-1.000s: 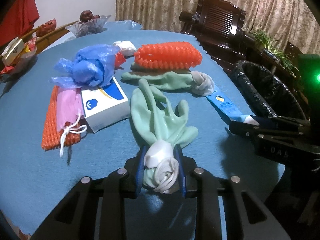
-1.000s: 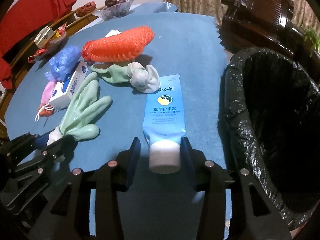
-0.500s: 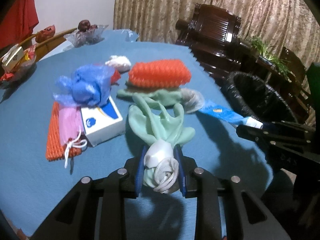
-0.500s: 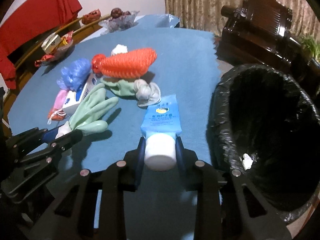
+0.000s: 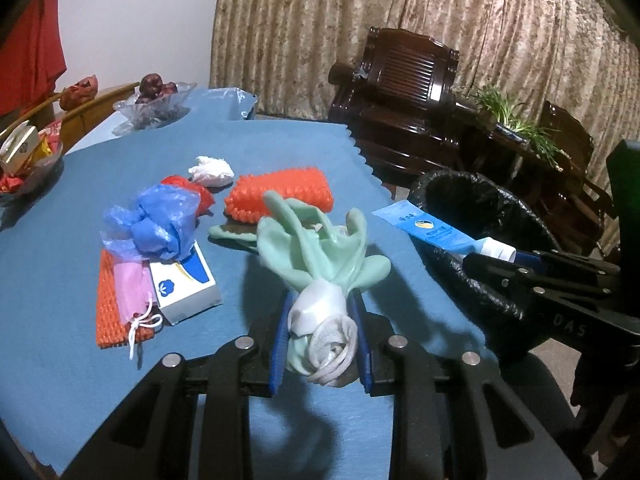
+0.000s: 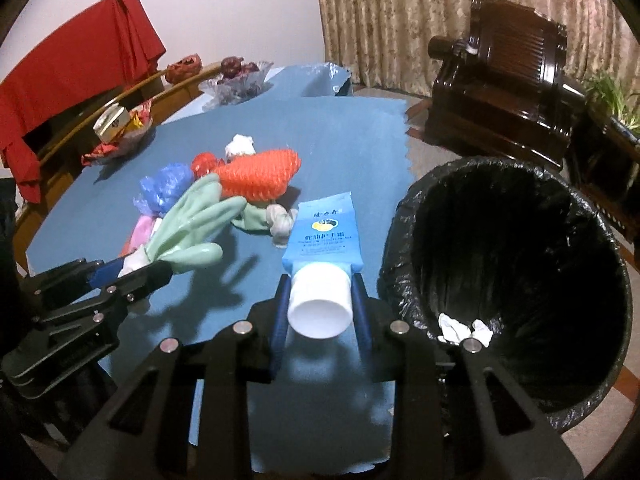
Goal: Collect trash
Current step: 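Carry tube and glove over the bin and open both tools to drop them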
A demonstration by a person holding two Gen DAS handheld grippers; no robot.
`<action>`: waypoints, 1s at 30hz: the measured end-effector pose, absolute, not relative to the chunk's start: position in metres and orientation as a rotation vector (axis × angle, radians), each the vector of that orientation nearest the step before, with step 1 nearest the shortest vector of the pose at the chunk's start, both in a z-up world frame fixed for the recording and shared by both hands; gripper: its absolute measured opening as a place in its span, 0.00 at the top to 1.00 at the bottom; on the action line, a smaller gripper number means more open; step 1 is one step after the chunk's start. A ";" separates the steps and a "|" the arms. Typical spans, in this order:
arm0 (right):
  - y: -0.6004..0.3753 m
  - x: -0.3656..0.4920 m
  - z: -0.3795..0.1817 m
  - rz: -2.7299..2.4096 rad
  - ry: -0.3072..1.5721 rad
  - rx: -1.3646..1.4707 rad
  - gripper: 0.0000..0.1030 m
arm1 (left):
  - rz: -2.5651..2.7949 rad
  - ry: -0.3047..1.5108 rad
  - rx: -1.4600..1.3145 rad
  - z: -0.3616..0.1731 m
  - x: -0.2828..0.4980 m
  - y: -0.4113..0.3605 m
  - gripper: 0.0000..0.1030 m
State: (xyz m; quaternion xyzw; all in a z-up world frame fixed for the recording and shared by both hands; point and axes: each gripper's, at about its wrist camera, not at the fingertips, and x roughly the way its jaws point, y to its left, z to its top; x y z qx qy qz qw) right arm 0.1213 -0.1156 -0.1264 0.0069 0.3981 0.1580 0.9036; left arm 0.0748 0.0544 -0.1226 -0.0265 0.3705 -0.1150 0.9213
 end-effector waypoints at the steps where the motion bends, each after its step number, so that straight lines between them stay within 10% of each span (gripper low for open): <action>1: -0.117 0.120 -0.124 0.322 0.815 0.019 0.73 | -0.238 0.757 -0.057 -0.121 0.075 0.054 0.73; 30: -0.291 0.098 -0.100 -0.047 0.708 0.088 0.73 | -0.572 0.690 0.030 -0.088 0.135 -0.129 0.73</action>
